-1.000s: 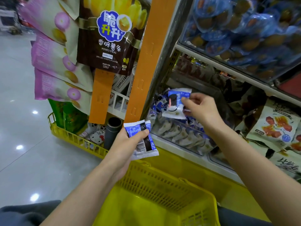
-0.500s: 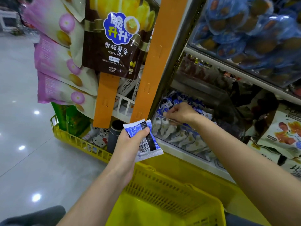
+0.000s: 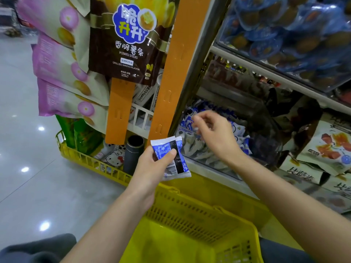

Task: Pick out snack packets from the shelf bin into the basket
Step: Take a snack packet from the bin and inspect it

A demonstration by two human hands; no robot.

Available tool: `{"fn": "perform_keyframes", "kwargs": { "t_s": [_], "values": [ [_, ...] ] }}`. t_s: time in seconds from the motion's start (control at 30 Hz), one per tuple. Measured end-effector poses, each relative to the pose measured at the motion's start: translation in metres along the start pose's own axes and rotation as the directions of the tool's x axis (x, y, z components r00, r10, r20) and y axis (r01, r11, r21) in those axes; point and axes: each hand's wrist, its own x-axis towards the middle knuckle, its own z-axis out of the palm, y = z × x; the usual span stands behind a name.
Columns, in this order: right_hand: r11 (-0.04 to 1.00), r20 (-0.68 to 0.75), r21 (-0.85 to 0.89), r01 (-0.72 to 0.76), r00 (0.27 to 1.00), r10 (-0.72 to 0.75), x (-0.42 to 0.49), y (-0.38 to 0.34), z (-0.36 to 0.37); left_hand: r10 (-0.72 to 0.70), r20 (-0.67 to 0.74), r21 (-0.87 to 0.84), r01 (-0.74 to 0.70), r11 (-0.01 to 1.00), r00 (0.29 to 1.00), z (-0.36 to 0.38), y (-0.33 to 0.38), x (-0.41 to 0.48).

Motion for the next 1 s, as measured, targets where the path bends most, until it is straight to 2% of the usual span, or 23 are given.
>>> {"fn": "perform_keyframes", "kwargs": {
  "t_s": [0.07, 0.17, 0.27, 0.3, 0.33, 0.37, 0.4, 0.43, 0.47, 0.53, 0.7, 0.83, 1.0],
  "values": [
    [0.998, 0.135, 0.053, -0.045, 0.99, 0.038, -0.028, -0.003, 0.001, -0.007, 0.011, 0.0, 0.007, 1.0, 1.0, 0.004, -0.004, -0.001],
    [0.953, 0.328, 0.204, -0.224, 0.933, 0.149, -0.054, 0.0, 0.002, -0.039, 0.04, -0.001, 0.039, 0.999, 0.998, 0.01, -0.012, -0.002],
    [0.894, 0.339, 0.327, -0.307, 0.921, 0.192, -0.067, 0.011, -0.004, -0.028, 0.028, 0.08, 0.026, 0.996, 0.999, 0.019, -0.024, -0.003],
    [0.882, 0.319, 0.347, -0.318, 0.925, 0.207, -0.071, 0.016, -0.006, 0.05, -0.018, 0.202, -0.046, 0.978, 0.999, 0.021, -0.029, -0.004],
    [0.877, 0.29, 0.357, -0.322, 0.931, 0.224, -0.075, 0.023, -0.006, 0.184, -0.067, 0.388, -0.144, 0.91, 0.981, 0.023, -0.033, -0.005],
    [0.876, 0.256, 0.359, -0.323, 0.936, 0.24, -0.08, 0.029, -0.006, 0.33, -0.071, 0.563, -0.235, 0.792, 0.941, 0.025, -0.036, -0.007],
    [0.878, 0.23, 0.354, -0.322, 0.94, 0.252, -0.085, 0.035, -0.005, 0.442, -0.022, 0.67, -0.315, 0.672, 0.897, 0.028, -0.04, -0.01],
    [0.881, 0.217, 0.349, -0.319, 0.942, 0.255, -0.091, 0.041, -0.004, 0.47, 0.049, 0.714, -0.36, 0.601, 0.881, 0.029, -0.044, -0.013],
    [0.887, 0.214, 0.343, -0.311, 0.945, 0.248, -0.096, 0.047, -0.003, 0.436, 0.11, 0.725, -0.372, 0.58, 0.893, 0.032, -0.048, -0.015],
    [0.909, 0.209, 0.312, -0.277, 0.953, 0.219, -0.106, 0.059, -0.003, 0.351, 0.176, 0.728, -0.362, 0.582, 0.92, 0.035, -0.058, -0.016],
    [0.949, 0.154, 0.236, -0.208, 0.972, 0.175, -0.122, 0.081, -0.006, 0.291, 0.251, 0.667, -0.383, 0.639, 0.923, 0.038, -0.067, -0.01],
    [0.981, 0.077, 0.134, -0.141, 0.988, 0.132, -0.128, 0.095, -0.007, 0.264, 0.243, 0.685, -0.358, 0.634, 0.933, 0.039, -0.075, -0.007],
    [0.999, 0.037, 0.039, -0.013, 0.999, 0.012, -0.13, 0.094, -0.003, 0.243, 0.211, 0.633, -0.322, 0.704, 0.947, 0.042, -0.08, -0.009]
  ]
}}
